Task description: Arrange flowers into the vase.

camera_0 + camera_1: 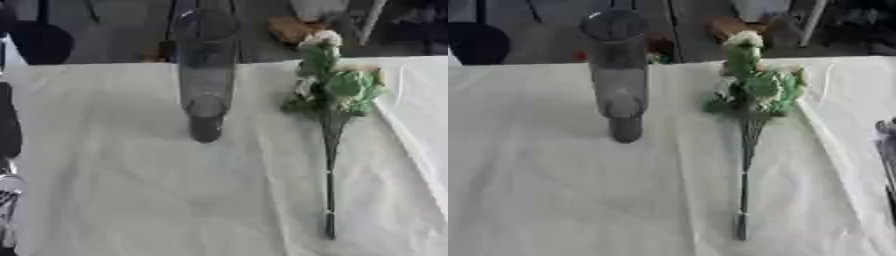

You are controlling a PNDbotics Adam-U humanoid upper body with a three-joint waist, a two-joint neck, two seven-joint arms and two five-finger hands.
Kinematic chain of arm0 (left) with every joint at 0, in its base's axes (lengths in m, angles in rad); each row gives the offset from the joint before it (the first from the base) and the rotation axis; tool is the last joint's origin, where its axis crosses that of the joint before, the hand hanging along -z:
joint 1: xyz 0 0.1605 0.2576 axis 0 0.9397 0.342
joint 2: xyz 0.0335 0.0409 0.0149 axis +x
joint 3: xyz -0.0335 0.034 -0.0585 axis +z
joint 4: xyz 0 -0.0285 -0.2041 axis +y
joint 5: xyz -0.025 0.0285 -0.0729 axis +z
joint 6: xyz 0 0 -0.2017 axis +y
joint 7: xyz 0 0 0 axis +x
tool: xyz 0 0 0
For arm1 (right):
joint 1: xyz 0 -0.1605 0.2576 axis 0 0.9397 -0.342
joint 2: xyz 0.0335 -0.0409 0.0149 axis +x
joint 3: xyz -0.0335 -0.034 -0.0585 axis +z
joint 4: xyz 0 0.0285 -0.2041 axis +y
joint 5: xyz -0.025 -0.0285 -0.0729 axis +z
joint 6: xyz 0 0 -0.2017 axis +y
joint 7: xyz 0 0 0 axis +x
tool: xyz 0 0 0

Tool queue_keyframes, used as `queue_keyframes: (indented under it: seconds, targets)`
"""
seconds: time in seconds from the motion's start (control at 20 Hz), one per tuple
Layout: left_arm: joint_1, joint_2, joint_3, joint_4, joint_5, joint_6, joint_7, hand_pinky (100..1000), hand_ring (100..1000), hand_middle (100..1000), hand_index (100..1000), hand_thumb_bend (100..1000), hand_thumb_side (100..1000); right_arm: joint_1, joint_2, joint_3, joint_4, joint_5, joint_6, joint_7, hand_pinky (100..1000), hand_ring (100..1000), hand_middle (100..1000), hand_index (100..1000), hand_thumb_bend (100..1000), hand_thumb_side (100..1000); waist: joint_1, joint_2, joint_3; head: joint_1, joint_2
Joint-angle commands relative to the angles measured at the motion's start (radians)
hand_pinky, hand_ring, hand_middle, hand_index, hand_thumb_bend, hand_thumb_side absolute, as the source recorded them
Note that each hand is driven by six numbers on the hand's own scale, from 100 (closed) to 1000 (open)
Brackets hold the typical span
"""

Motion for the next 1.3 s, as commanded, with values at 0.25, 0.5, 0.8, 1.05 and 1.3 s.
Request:
queue_keyframes:
  seconds: [0.25,0.5,0.8,1.05,1.3]
  targets:
    - [-0.014,0.019,0.005,-0.013,0.001,-0.002,-0.006,842,797,889,937,100,793,-0.012,-0.028,-0.005,-0.015,-0.006,0.032,0.012,748,870,883,916,100,890,0.001,-0.022,0.001,0.013,0.013]
    - [-0.012,0.021,0.004,-0.013,0.001,0.002,-0.007,842,797,889,938,100,793,-0.028,-0.084,0.0,-0.015,-0.014,0.209,0.082,742,867,859,915,100,942,-0.004,-0.025,-0.004,0.016,0.019]
    - [-0.004,0.025,0.003,-0.013,0.001,0.006,-0.006,843,798,889,938,100,795,-0.114,-0.274,-0.003,-0.015,0.01,0.421,0.217,740,865,867,932,134,1000,-0.011,-0.033,-0.005,0.013,0.033]
    - [0.0,0.026,0.001,-0.013,0.001,0.008,-0.009,843,798,889,938,100,796,-0.176,-0.395,0.018,-0.015,0.064,0.59,0.361,733,860,864,928,185,1000,-0.011,-0.038,-0.005,-0.001,0.026]
    - [0.004,0.028,-0.002,-0.013,0.003,0.008,-0.012,843,798,889,938,100,795,-0.226,-0.481,0.053,-0.015,0.149,0.71,0.574,716,846,846,917,233,1000,-0.011,-0.044,-0.005,-0.016,0.027]
